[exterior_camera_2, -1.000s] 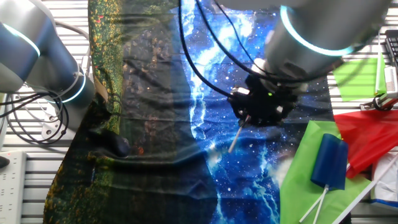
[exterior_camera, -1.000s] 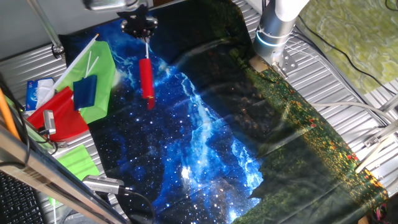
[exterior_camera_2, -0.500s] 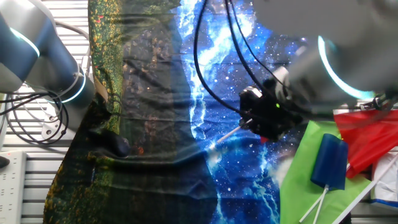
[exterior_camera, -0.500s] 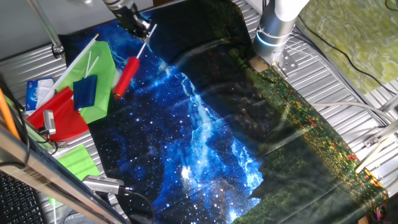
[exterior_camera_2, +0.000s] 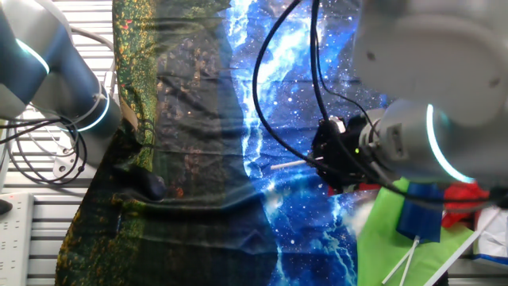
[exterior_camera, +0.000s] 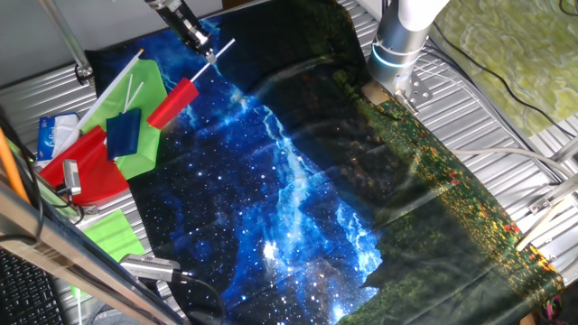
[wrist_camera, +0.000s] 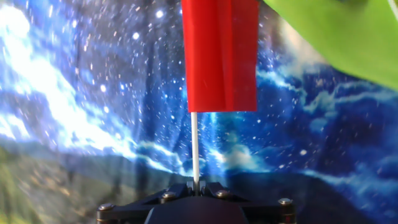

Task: Wave the flag

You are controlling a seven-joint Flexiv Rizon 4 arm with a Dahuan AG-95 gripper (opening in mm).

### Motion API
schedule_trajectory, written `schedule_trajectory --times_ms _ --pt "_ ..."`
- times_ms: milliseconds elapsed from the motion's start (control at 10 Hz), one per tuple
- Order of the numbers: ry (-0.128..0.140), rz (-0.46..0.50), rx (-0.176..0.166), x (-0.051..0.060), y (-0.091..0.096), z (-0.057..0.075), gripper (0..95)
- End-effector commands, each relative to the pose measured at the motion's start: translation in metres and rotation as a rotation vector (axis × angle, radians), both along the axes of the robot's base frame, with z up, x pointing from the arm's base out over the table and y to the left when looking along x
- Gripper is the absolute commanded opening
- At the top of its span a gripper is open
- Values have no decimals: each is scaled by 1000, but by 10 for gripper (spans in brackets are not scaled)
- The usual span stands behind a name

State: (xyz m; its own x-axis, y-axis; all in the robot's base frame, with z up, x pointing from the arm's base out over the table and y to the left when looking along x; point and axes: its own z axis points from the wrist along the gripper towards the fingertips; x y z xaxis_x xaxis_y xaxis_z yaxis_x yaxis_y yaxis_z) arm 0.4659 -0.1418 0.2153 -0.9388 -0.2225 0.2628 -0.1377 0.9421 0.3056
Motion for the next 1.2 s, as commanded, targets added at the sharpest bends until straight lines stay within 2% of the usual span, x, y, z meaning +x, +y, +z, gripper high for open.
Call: schedule_trajectory --times_ms 100,300,600,800,1000,1200 --pt "-37 -95 13 -1 9 2 0" --pt "-93 -117 10 -3 22 -3 0" --pt "-153 -152 7 -3 41 -7 0" --pt "-169 -174 -1 1 54 -10 0" --pt "-182 -186 -6 7 65 -23 0" --pt "-175 -195 -22 13 83 -41 0"
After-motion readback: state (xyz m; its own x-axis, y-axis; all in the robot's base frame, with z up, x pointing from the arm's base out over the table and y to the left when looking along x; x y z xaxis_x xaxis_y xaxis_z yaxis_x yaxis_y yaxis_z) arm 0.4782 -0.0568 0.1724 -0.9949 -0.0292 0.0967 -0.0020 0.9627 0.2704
